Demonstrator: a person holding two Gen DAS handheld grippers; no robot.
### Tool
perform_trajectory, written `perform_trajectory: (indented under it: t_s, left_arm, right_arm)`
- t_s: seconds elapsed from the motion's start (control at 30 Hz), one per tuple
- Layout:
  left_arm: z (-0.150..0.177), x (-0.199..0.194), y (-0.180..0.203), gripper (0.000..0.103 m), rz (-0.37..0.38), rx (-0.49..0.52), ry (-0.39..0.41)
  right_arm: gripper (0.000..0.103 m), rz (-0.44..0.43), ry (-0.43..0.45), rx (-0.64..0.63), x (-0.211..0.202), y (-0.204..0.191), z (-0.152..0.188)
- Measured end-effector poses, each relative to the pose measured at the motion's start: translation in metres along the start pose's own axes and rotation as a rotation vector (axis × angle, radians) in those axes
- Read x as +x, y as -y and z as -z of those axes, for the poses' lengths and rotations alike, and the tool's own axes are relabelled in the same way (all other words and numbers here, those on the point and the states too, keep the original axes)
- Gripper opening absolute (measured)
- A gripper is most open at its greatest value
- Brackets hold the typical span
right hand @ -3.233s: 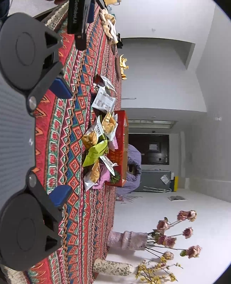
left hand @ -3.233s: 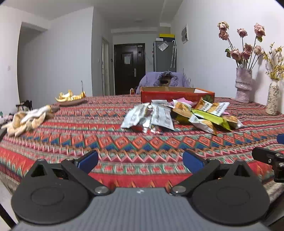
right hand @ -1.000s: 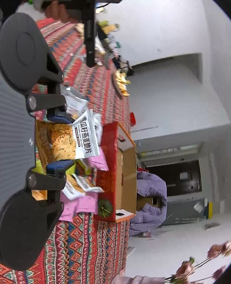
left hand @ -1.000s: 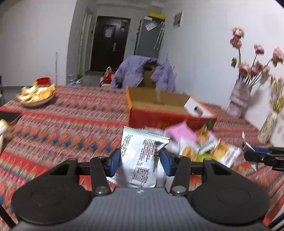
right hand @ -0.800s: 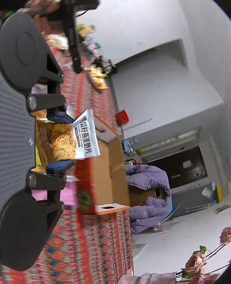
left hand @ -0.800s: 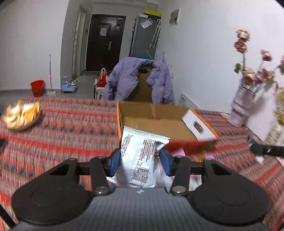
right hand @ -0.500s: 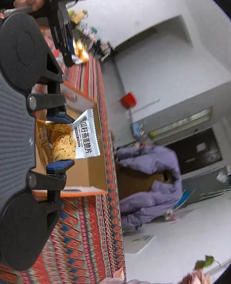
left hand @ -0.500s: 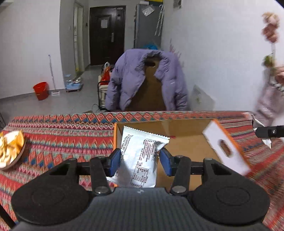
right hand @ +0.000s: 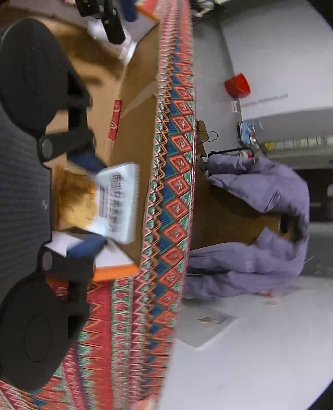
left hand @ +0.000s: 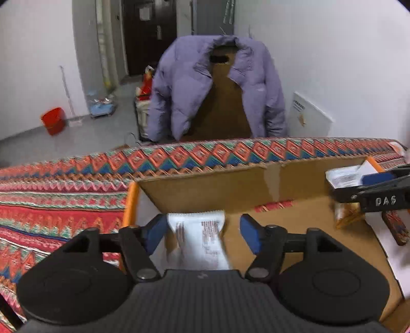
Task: Organize snacks
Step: 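Carry both packets into the cardboard box and open both tools, then return to the pile and grasp a white packet with the left tool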
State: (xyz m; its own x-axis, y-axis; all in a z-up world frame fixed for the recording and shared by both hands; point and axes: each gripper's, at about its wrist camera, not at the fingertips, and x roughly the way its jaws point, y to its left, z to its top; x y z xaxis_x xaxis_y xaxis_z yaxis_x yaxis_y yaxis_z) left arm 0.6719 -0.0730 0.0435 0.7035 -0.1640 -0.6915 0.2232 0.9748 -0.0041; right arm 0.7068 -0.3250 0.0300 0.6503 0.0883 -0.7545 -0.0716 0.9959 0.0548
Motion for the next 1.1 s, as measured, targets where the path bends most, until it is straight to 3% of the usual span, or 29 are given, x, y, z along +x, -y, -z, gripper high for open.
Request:
perform_trajectory:
  t_s: [0.13, 0.23, 0.33, 0.5, 0.7, 0.87, 1.1]
  left_arm:
    - [-0.001, -0.005, -0.003, 0.073, 0.015, -0.011, 0.048]
    - [-0.005, -0.002, -0.006, 0.077, 0.068, 0.0, 0.026]
    - [-0.006, -0.014, -0.005, 0.079, 0.038, -0.004, 0.016]
    - [-0.015, -0.069, -0.009, 0.083, 0.041, -0.038, 0.058]
    - [-0.013, -0.163, -0.01, 0.095, 0.04, -0.059, 0.103]
    - [0.016, -0.238, -0.004, 0.102, 0.028, -0.027, 0.18]
    - [0.097, -0.319, 0.002, 0.103, 0.016, -0.022, 0.252]
  right_arm:
    - [0.078, 0.001, 0.016, 0.015, -0.008, -0.005, 0.011]
    - [0.079, -0.033, 0.007, 0.058, -0.015, 0.003, 0.01]
    - [0.081, -0.065, 0.004, 0.102, -0.031, 0.009, 0.006]
    - [0.082, -0.081, 0.044, 0.106, -0.086, 0.006, 0.004]
    - [0.091, -0.064, 0.082, 0.028, -0.174, -0.01, 0.02]
    - [0.096, -0.026, 0.155, -0.017, -0.241, -0.014, 0.053]
    - [0.1, -0.01, 0.281, -0.058, -0.326, -0.027, 0.137]
